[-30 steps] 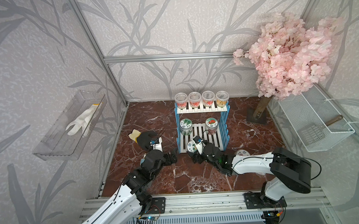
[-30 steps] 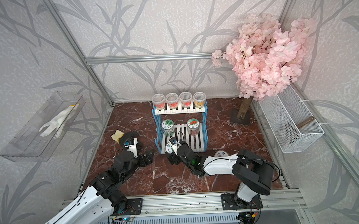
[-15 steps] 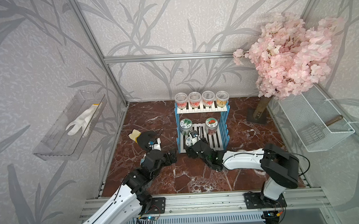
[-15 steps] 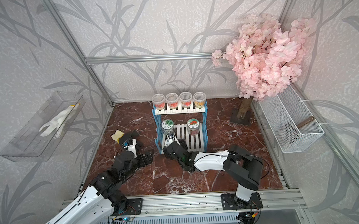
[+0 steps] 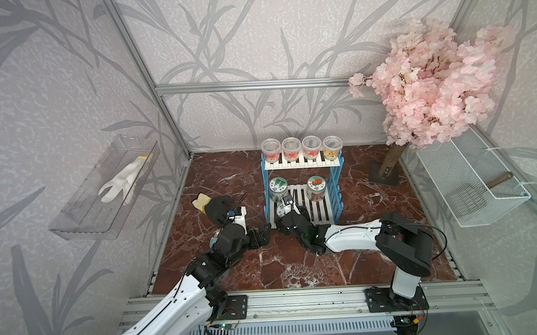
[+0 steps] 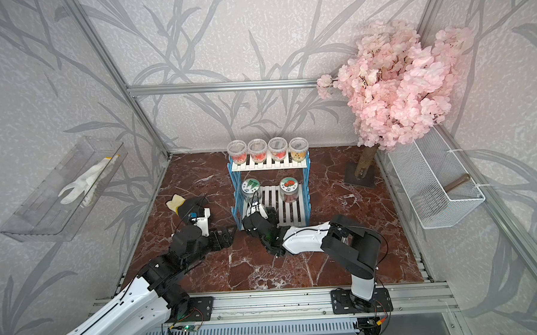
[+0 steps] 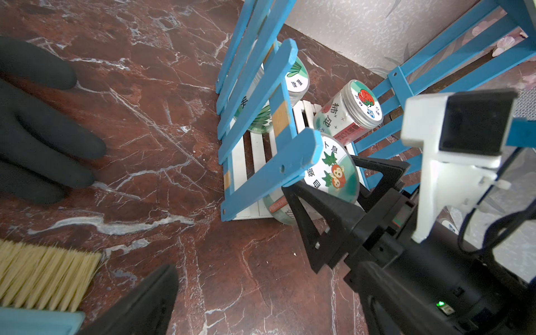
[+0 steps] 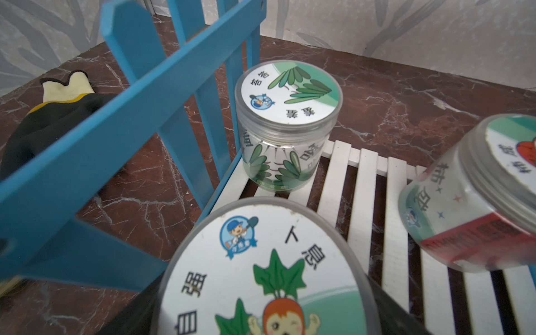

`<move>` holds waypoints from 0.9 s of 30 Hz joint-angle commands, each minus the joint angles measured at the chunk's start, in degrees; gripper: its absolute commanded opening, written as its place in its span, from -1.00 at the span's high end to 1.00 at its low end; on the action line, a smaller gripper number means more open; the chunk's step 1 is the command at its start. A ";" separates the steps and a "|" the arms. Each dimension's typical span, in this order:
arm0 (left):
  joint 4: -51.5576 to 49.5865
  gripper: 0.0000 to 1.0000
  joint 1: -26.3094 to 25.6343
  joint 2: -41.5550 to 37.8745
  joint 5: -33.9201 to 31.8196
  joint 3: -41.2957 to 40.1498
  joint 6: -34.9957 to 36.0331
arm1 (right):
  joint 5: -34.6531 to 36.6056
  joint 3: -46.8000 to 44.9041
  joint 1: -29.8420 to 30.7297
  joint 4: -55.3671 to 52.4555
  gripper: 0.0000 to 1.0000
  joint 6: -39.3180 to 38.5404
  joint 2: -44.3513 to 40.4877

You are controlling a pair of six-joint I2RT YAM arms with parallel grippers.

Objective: Place the seed container on the shelf
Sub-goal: Place the seed jar on the shelf.

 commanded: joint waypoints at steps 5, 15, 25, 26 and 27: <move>1.34 -1.00 0.18 -0.97 0.67 -1.55 0.89 | -1.56 3.49 -0.22 -1.53 -0.72 3.37 0.86; 4.38 -1.00 0.19 -0.28 5.42 -1.72 1.91 | -18.34 0.76 -3.99 -11.66 -0.99 1.11 -7.86; 5.75 -1.00 0.13 1.44 6.51 -2.47 0.73 | -26.80 -4.43 -6.12 -8.03 -0.99 -9.92 -10.78; 5.76 -1.00 0.19 1.55 6.48 -2.50 0.73 | -27.57 -4.35 -6.17 -7.52 -0.99 -10.70 -10.48; 5.65 -1.00 0.19 1.59 6.52 -2.45 0.71 | -27.80 -4.32 -6.24 -7.12 -0.99 -10.99 -10.21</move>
